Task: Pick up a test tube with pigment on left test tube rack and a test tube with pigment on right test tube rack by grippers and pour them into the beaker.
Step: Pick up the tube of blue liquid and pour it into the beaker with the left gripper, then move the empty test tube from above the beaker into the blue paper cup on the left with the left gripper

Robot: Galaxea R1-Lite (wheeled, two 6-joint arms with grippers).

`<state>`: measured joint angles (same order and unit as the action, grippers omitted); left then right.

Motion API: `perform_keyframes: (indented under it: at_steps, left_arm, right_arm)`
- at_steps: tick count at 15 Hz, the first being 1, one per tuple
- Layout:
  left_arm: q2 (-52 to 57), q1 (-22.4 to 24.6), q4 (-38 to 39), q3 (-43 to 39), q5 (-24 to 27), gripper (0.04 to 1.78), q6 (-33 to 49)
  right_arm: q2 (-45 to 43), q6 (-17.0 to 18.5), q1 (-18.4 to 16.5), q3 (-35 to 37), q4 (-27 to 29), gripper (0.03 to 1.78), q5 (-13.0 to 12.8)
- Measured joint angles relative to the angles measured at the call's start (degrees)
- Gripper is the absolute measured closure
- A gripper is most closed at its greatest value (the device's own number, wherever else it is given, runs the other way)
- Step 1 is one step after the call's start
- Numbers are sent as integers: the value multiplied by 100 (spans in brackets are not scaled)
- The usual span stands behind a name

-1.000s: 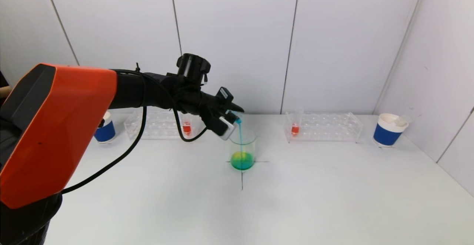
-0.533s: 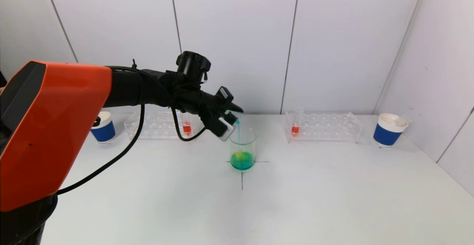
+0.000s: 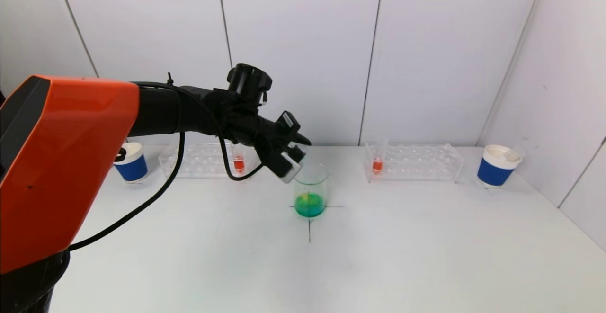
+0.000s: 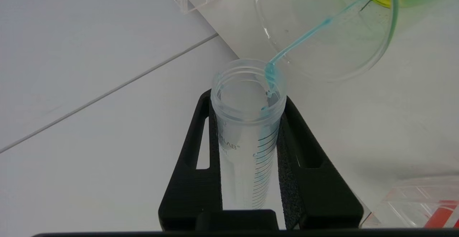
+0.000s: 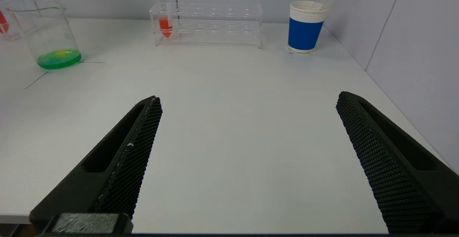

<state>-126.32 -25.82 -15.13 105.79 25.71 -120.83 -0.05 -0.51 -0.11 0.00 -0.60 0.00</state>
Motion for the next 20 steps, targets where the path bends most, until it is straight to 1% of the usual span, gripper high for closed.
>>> perform_keyframes:
  at_steps: [7, 16, 20]
  left_arm:
    - [113, -66, -269, 22, -374, 136, -87]
    - [96, -160, -265, 171, -581, 136, -345]
    - [63, -262, -234, 278, -808, 136, -546]
  right_arm:
    - [0, 0, -2, 0, 2, 4, 0]
    - [0, 0, 0, 0, 0, 4, 0]
    - [0, 0, 0, 0, 0, 4, 0]
